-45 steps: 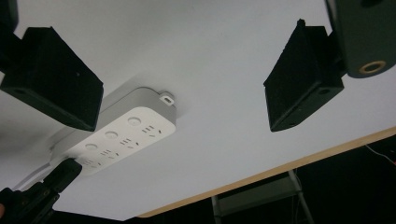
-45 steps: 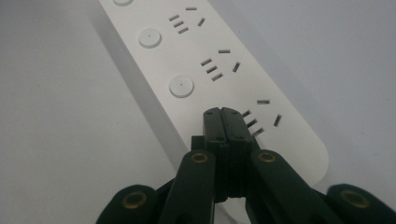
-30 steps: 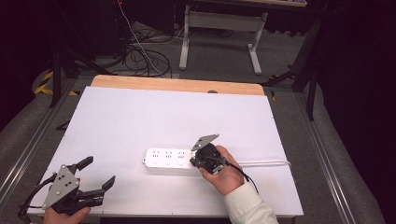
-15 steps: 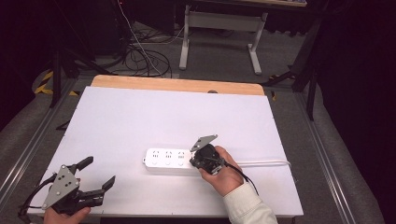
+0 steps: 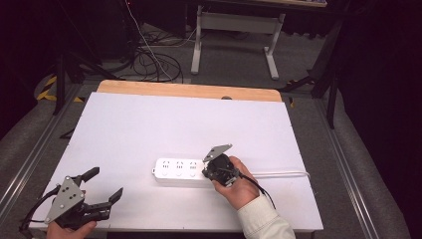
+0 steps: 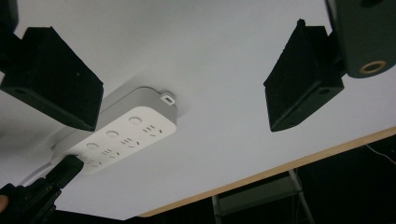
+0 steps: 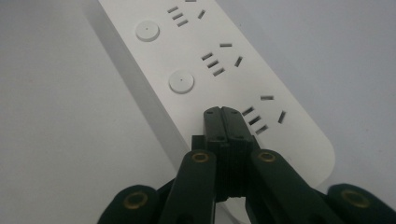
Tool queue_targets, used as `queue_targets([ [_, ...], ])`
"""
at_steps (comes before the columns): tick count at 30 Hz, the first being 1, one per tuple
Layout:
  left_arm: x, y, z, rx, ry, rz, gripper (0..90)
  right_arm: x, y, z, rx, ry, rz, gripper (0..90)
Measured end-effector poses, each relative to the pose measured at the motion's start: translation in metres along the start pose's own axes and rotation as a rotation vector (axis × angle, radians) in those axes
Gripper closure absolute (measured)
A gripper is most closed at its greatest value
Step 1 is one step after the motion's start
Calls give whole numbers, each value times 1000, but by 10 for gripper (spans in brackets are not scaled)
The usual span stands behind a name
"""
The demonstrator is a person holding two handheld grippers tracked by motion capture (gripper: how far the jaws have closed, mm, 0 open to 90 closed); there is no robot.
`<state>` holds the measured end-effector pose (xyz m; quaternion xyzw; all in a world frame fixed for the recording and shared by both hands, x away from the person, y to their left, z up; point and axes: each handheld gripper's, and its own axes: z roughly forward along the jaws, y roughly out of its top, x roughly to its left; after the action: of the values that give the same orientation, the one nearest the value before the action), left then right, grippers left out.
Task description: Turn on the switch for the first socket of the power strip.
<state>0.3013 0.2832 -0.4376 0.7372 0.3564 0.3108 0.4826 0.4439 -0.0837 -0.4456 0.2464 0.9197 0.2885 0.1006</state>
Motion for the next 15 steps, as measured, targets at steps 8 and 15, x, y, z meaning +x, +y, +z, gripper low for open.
queue_targets([
  [8,1,0,-1,2,1,6,122,-5,-1,2,-17,-3,22,900],
  [15,0,0,-1,0,-1,4,122,-2,-2,2,-20,-11,27,900],
])
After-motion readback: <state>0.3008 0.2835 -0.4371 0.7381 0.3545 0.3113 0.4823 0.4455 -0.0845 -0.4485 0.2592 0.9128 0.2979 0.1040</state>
